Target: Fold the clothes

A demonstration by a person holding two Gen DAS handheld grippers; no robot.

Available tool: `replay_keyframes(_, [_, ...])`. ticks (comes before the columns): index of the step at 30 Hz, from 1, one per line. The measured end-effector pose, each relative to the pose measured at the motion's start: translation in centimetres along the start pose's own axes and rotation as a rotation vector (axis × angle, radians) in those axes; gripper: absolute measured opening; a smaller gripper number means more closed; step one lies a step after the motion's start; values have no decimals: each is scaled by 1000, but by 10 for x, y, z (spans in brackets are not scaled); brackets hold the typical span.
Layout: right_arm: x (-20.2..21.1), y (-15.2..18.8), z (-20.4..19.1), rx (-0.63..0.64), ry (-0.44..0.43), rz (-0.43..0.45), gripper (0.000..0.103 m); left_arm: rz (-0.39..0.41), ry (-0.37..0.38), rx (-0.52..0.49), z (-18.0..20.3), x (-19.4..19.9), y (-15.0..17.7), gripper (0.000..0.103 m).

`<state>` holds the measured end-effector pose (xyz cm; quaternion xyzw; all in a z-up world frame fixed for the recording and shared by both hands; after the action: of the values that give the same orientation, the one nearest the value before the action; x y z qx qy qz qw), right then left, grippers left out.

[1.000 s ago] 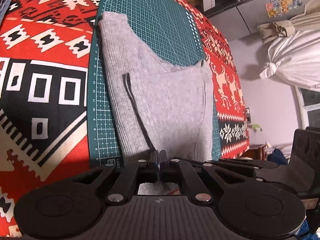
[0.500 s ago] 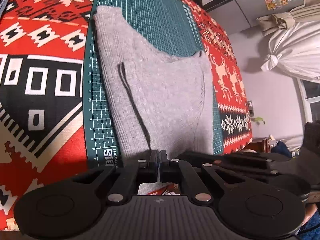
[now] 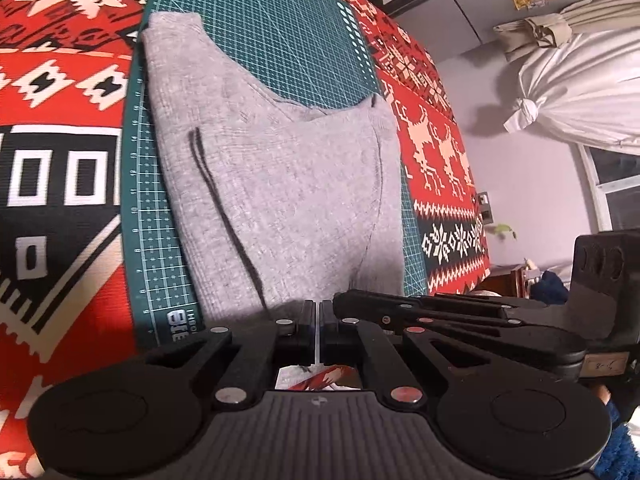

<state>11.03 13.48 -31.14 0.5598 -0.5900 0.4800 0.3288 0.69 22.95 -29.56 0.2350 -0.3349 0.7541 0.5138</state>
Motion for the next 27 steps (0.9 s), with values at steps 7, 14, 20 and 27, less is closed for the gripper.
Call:
replay_keyframes(7, [13,-5,21,-41,9,18,6,-16,27,-13,8,-8,-4,1])
replay_keyframes(14, [-2,3,34,-62,15,-1,4,-72,7,-51,20,-27,-7,1])
replay_keyframes(20, [12,3,39,-61,24,2,5,-77,6,-72,25,-27,-9,1])
replay_keyframes(27, [9,13,59,-85,44,-13,2,-95,8,-58,22,-33,-8,1])
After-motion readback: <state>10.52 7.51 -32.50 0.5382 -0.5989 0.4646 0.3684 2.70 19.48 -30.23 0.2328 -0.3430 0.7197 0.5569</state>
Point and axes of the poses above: each gripper's, at about its wrist camera, not at the fingertips, and x roughly against the way its jaws point, z to its right, y to its underside, the point moved 6 cm from there along -x, roughly the way its jaws point, and after that the axes turned 7 degrees about -x, right-handed, at the moved point
